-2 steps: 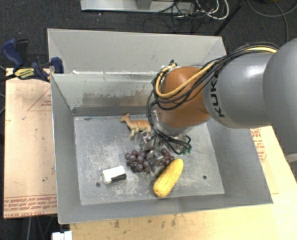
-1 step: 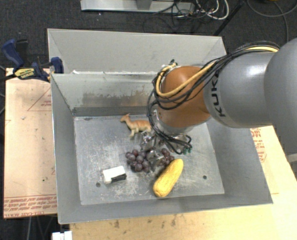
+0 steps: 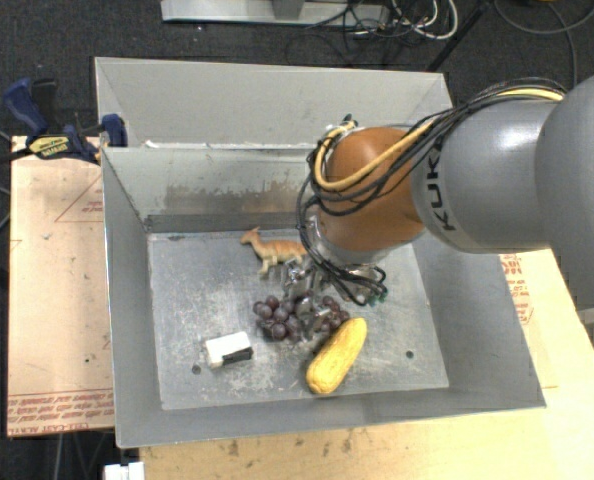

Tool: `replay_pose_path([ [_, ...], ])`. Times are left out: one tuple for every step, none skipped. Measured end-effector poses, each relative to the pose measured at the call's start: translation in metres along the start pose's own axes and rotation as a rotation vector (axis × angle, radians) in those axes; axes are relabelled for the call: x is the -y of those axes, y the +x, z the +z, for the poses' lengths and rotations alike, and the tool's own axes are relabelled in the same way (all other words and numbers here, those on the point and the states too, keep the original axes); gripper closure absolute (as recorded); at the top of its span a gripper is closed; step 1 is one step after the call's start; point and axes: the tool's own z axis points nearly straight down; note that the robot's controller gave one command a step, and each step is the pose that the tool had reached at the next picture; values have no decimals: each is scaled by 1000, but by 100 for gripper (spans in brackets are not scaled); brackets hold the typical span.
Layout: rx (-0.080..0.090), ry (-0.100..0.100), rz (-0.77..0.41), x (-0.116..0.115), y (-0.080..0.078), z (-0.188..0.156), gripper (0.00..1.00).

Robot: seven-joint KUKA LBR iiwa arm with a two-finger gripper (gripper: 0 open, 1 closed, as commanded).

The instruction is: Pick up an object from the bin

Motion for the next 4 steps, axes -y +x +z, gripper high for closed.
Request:
replay_pose_path([
  [-2,0,1,0,0,-9,100],
  [0,1,2,0,0,-18,100],
  [1,2,2,0,-1,-22,100],
  [0,1,3,0,-1,-24,100],
])
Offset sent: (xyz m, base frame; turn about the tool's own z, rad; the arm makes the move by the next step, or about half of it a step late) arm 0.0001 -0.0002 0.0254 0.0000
